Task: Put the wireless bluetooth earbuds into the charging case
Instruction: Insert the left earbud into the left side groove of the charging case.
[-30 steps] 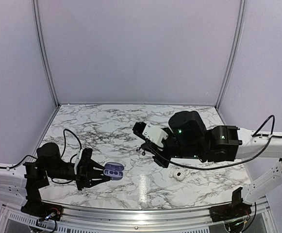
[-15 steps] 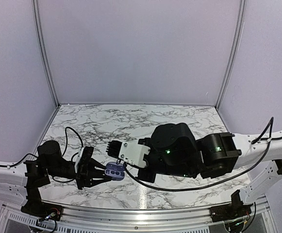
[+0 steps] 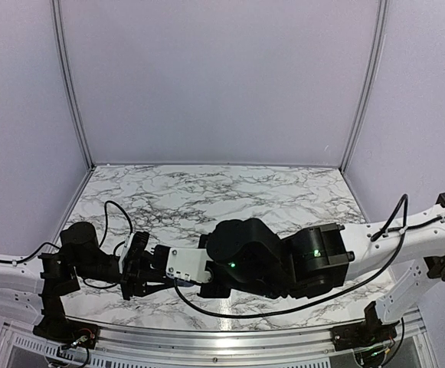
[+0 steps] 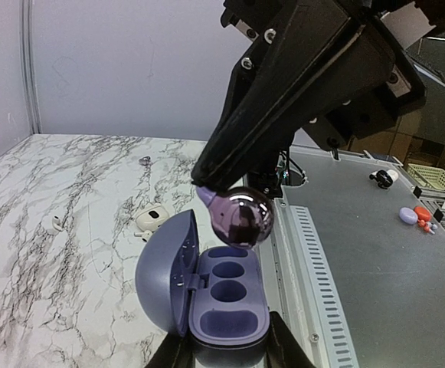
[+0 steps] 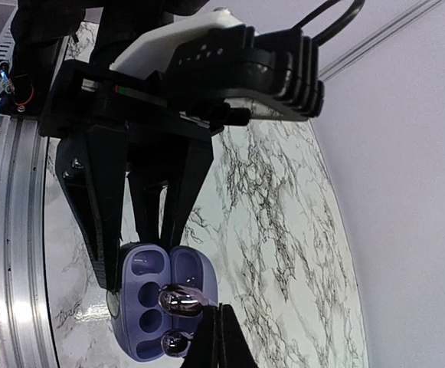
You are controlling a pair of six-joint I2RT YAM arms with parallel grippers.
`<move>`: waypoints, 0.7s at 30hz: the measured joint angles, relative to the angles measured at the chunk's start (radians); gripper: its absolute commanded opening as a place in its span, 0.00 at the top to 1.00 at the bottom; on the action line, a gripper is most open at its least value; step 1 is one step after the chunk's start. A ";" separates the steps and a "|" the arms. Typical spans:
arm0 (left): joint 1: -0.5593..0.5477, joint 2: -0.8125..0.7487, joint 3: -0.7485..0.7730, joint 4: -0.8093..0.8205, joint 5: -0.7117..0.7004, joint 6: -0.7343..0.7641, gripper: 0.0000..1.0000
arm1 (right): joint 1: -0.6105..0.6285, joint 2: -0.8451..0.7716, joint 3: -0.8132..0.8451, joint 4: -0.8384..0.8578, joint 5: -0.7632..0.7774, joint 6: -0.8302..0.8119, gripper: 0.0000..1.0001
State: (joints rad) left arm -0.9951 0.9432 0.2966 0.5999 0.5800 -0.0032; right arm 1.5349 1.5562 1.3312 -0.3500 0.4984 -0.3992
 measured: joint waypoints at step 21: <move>0.000 0.000 0.000 0.000 0.000 -0.017 0.98 | 0.027 0.106 0.035 0.033 0.079 -0.028 1.00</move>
State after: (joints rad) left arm -0.9951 0.9432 0.2966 0.6003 0.5797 -0.0204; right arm 1.5616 1.6623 1.3663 -0.3168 0.5777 -0.4271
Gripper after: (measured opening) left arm 0.294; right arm 0.013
